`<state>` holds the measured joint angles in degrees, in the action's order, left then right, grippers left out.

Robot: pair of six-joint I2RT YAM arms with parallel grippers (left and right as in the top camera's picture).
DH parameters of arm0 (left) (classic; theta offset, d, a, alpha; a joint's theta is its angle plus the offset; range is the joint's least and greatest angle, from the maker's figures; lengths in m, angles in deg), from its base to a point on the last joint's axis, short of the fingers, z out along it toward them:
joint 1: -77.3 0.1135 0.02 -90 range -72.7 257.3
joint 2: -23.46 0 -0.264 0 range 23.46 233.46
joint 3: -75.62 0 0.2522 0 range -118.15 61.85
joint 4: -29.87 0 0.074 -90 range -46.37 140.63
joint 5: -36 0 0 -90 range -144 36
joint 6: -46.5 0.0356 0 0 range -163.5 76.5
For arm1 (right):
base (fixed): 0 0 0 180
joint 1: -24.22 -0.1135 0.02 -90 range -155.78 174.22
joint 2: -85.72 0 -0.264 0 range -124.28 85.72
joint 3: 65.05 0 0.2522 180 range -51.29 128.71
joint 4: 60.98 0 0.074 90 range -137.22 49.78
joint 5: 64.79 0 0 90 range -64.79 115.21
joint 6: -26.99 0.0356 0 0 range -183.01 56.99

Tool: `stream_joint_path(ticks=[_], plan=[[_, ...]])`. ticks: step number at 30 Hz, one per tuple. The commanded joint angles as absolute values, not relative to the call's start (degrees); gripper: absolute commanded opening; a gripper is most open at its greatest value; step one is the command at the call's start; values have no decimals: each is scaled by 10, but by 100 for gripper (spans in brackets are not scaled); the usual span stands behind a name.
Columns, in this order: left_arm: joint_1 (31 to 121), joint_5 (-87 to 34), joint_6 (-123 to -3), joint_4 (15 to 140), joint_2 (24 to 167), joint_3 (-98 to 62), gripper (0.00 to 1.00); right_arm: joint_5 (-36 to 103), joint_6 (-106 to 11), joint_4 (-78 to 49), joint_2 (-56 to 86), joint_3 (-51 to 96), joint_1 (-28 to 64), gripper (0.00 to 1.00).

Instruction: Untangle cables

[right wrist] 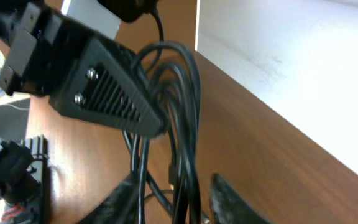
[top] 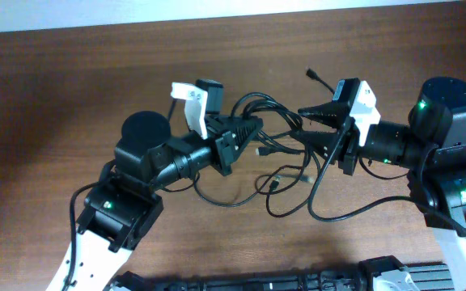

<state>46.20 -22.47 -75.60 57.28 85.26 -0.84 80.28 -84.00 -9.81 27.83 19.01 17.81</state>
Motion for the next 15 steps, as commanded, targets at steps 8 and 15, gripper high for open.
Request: stream_joint_path(ticks=[8, 15], plan=[[463, -172, -740, 556, 861, -15, 0, 800, -838, -98, 284, 196, 179, 4], [473, -263, -741, 572, 861, -15, 0, 797, -836, -97, 285, 197, 179, 4]])
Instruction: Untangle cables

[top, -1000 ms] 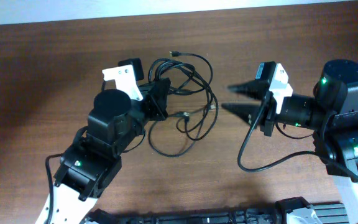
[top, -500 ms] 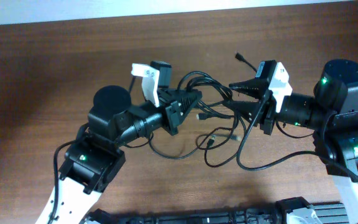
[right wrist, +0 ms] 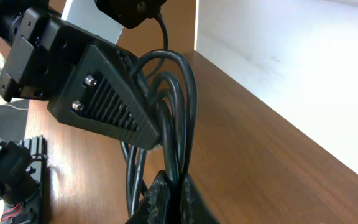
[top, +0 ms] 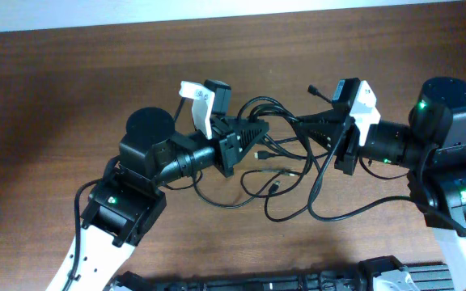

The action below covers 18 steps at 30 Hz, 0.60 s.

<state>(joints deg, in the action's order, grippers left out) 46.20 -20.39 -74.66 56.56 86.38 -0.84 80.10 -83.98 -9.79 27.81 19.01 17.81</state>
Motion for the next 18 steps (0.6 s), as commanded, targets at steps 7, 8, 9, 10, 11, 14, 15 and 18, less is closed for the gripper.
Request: stream_joint_path(ticks=[7, 8, 9, 10, 11, 14, 15, 18], plan=[[570, -313, -820, 666, 861, -15, 0, 677, -814, -55, 298, 197, 179, 4], [585, -308, -821, 672, 861, -15, 0, 662, -814, -50, 302, 197, 179, 4], [595, -301, -821, 674, 861, -15, 0, 651, -811, -47, 304, 197, 179, 4], [601, -292, -821, 674, 861, -15, 0, 640, -803, -46, 306, 197, 179, 4], [609, -277, -821, 673, 861, -15, 0, 629, -796, -44, 308, 197, 179, 4], [613, -254, -820, 673, 861, -15, 0, 624, -790, -41, 310, 197, 179, 4], [613, -246, -816, 673, 861, -15, 0, 625, -790, -41, 310, 197, 179, 9], [613, -229, -792, 672, 861, -15, 0, 631, -790, -41, 310, 196, 179, 51]])
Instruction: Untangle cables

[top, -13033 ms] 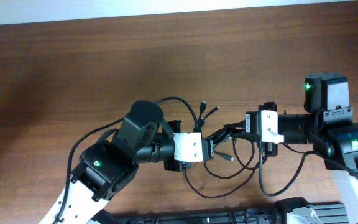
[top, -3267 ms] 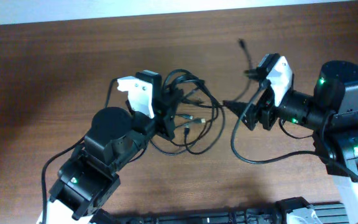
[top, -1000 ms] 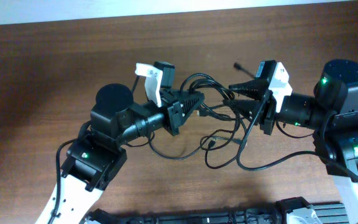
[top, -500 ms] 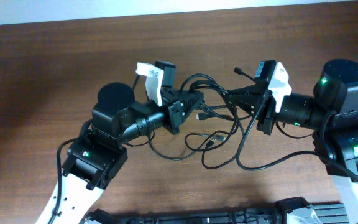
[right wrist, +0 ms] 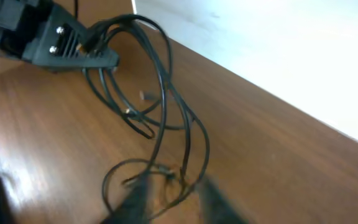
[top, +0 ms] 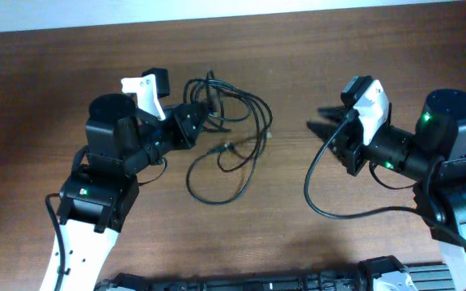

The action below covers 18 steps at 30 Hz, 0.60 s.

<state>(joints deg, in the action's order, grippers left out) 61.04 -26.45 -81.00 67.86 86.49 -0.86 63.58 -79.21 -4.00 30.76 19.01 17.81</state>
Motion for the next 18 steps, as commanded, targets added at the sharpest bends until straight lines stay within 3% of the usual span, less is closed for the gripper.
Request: stream_joint_path(ticks=[1, 3, 6, 9, 18], plan=[[613, -213, -779, 669, 861, -15, 0, 636, -790, -41, 310, 197, 179, 68], [613, -185, -760, 659, 861, -15, 0, 638, -790, -41, 310, 196, 179, 79], [612, -108, -724, 620, 861, -15, 0, 638, -790, -41, 310, 196, 179, 87], [599, -59, -703, 576, 861, -15, 0, 644, -790, -42, 310, 196, 179, 90], [514, -97, -695, 526, 862, -15, 0, 728, -787, -69, 309, 196, 179, 91]])
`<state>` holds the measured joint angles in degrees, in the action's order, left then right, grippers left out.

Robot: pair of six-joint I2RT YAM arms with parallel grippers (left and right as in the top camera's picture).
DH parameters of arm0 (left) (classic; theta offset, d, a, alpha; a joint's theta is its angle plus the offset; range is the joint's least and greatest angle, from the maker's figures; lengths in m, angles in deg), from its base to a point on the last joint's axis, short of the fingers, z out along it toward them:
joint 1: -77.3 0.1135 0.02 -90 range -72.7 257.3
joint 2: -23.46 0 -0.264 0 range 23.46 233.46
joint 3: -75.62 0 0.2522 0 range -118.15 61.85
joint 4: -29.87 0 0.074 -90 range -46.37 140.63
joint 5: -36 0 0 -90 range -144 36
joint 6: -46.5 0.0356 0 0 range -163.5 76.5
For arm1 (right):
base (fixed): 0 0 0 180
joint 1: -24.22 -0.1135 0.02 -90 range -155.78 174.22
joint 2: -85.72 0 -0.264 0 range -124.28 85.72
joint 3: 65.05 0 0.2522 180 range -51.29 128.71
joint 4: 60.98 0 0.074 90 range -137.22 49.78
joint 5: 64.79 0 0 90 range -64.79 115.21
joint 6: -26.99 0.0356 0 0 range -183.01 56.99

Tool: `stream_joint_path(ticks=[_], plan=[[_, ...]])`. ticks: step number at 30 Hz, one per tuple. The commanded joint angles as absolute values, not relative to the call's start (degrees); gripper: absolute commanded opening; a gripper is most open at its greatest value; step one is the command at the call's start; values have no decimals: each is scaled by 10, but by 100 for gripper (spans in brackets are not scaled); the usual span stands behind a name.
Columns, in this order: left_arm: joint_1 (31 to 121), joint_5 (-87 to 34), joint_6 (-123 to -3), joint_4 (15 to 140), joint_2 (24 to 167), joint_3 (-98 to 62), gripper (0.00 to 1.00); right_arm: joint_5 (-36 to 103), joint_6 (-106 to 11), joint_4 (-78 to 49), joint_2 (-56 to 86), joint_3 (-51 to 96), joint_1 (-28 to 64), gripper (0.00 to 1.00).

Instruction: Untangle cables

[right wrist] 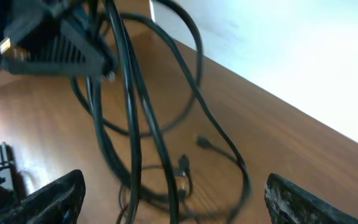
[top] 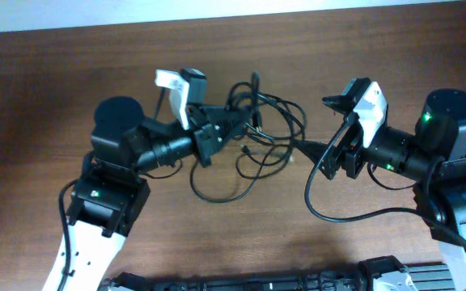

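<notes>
A tangle of black cables hangs from my left gripper, which is shut on the bundle above the table's middle. Loose loops and plug ends trail onto the wood below it. My right gripper faces the bundle from the right, open wide. In the right wrist view its fingers stand far apart at the bottom corners, and several cable strands run down between them without being pinched. The left gripper shows at the top left there, clamping the strands.
The brown wooden table ends at a white strip along the back edge. A separate black cable loop lies on the wood by the right arm. Dark equipment sits at the front edge.
My left gripper has moved right toward the middle with the bundle. The right gripper, then apart from the cables with its jaws narrower, now stands open wide around several strands.
First the two grippers met at the middle, the right one open around strands held by the left. Then the right was shut on strands. Then the arms stood apart, all cables with the left gripper. Now they meet again, the right gripper open.
</notes>
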<state>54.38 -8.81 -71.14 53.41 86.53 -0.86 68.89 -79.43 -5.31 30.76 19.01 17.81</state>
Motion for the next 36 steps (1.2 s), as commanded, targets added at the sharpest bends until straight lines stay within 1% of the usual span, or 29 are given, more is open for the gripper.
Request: stream_joint_path(ticks=[1, 3, 4, 5, 10, 14, 17, 19, 21, 23, 25, 32, 36], plan=[[507, -100, -695, 525, 863, -15, 0, 728, -778, -79, 309, 196, 179, 92], [483, -111, -695, 523, 865, -15, 0, 728, -743, -116, 308, 196, 179, 92], [470, -115, -695, 520, 866, -15, 0, 728, -733, -132, 306, 196, 179, 93], [459, -117, -695, 518, 867, -15, 0, 728, -730, -144, 303, 196, 179, 99], [403, -116, -690, 513, 876, -15, 0, 728, -704, -170, 284, 196, 179, 99], [367, -116, -643, 515, 892, -15, 0, 728, -692, -193, 272, 197, 179, 99], [355, -117, -618, 535, 904, -15, 0, 728, -682, -214, 272, 197, 179, 99], [355, -117, -618, 561, 910, -15, 0, 723, -682, -225, 272, 197, 179, 99], [356, -119, -594, 580, 912, -15, 0, 711, -682, -225, 272, 197, 179, 99], [358, -126, -568, 587, 912, -15, 0, 711, -682, -224, 272, 197, 179, 99], [365, -136, -569, 587, 912, -15, 0, 711, -683, -219, 272, 197, 179, 99], [410, -133, -569, 587, 911, -15, 0, 682, -683, -171, 272, 196, 179, 99], [455, -136, -586, 579, 906, -15, 0, 690, -683, -143, 272, 196, 179, 99]])
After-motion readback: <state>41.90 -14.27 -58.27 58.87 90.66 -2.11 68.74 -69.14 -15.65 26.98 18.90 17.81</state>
